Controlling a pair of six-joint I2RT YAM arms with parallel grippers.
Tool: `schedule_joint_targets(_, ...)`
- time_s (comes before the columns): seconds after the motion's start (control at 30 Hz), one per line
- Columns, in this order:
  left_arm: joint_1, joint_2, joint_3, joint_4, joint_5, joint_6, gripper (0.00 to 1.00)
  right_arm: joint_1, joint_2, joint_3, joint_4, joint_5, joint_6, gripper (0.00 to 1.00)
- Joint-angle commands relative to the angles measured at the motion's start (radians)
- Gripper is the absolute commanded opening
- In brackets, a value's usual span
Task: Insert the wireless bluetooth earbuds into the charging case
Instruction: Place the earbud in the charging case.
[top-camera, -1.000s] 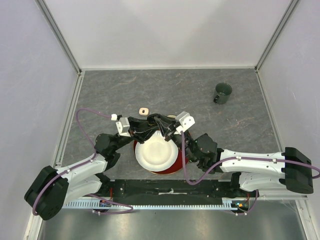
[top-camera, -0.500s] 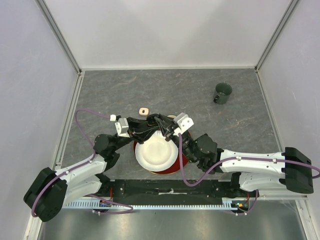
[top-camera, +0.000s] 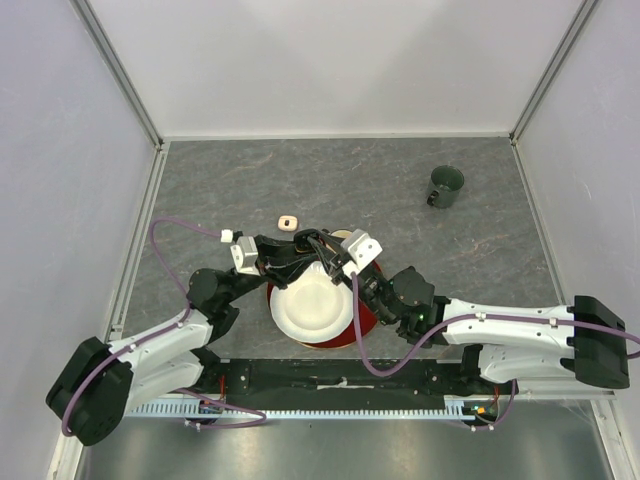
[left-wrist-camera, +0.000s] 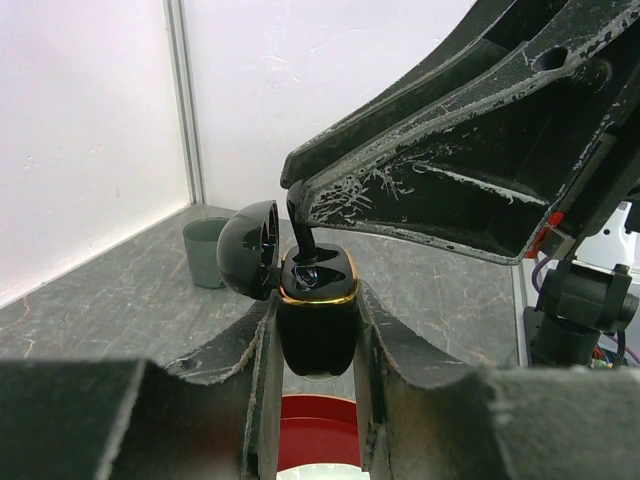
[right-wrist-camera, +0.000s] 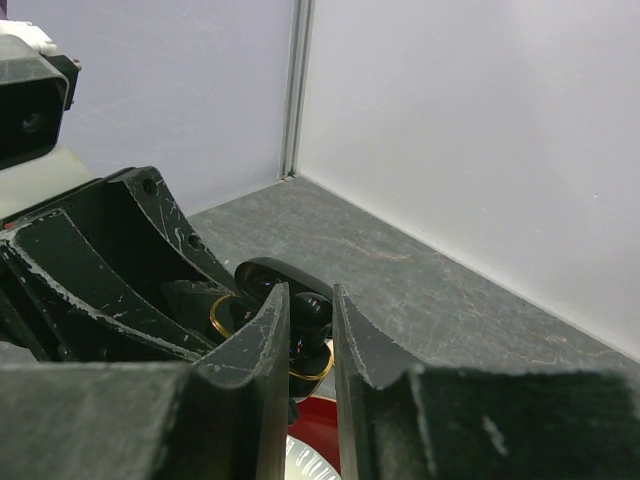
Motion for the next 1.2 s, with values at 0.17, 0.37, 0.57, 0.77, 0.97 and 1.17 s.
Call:
schedule_joint_targets(0.17, -0.005, -0.048, 0.012, 0.076, -0.025, 0.013, 0.02, 0.007, -0.024, -0.005, -0.088, -0.025, -0.015, 0.0)
schedule_joint_targets(0.37, -0.005, -0.051, 0.014, 0.073, -0.016, 0.013, 0.02, 0.005, -0.018, 0.002, -0.085, -0.029, -0.035, 0.0)
schedule_joint_targets(0.57, -0.005, -0.052, 0.015, 0.073, -0.017, 0.016, 0.02, 0.007, -0.009, 0.028, -0.145, -0.057, -0.026, 0.0)
schedule_joint_targets(0.77, -0.005, -0.054, 0.011, 0.074, -0.02, 0.024, 0.02, 0.007, -0.019, 0.038, -0.18, -0.052, -0.019, 0.0)
schedule_joint_targets(0.97, -0.005, -0.061, 0.005, 0.076, -0.028, 0.03, 0.02, 0.007, -0.032, 0.055, -0.235, -0.057, -0.019, 0.0)
schedule_joint_targets(1.17, -0.005, -0.077, -0.001, 0.071, -0.033, 0.036, 0.02, 0.005, -0.038, 0.055, -0.229, -0.025, 0.0, 0.0)
